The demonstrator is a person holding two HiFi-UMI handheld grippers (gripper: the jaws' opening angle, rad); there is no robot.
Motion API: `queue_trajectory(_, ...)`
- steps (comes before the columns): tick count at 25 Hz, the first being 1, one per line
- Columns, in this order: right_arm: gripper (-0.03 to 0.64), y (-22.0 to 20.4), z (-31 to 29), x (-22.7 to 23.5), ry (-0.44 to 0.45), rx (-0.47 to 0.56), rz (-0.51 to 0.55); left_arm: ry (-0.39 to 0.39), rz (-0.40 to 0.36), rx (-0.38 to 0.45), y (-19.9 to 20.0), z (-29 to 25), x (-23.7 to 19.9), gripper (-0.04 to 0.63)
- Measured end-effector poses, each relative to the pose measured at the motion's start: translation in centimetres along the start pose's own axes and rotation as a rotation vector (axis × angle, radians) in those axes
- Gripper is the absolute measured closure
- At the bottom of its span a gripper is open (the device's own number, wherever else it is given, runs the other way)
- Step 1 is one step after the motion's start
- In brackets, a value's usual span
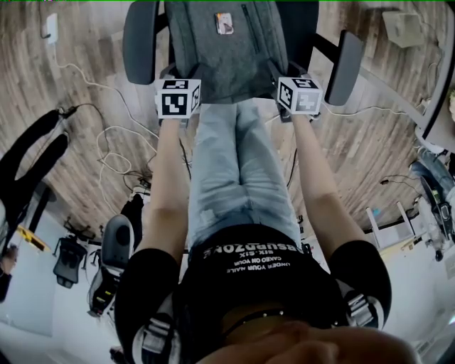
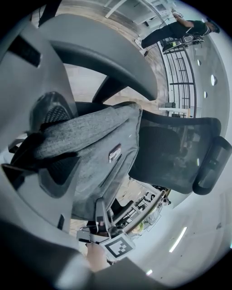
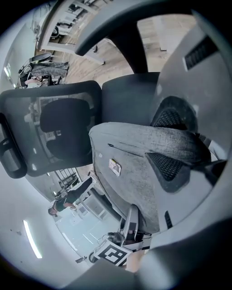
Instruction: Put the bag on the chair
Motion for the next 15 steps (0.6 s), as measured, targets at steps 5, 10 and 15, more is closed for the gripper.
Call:
queue_trajectory(5, 0.483, -0.9, -1.0, 0.7, 0.002, -0.042, -0.016, 0.016, 0.026, -0.037, -0.6, -1.0, 0.1, 0.426)
queue_trajectory(10, 0.48, -1.7, -2.3, 0.8, 0.004, -0.083, -0.018, 0.039, 0.035, -0.053, -1.5, -2.1, -0.3, 0.425)
queue_trajectory(15, 0.48, -2.1, -2.8, 0.6, 0.004, -0.105, -0.027, 0.059, 0.075, -0.066, -2.4, -2.9, -0.3, 0.425)
Point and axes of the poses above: the fingertips, and each gripper's own axes: z backward along the fingers, x to its right, y out of its top, the point moved 10 cm from there along z, backward along the fingers, and after that the axes turned 1 degree about -x, right-handed, at the moved point
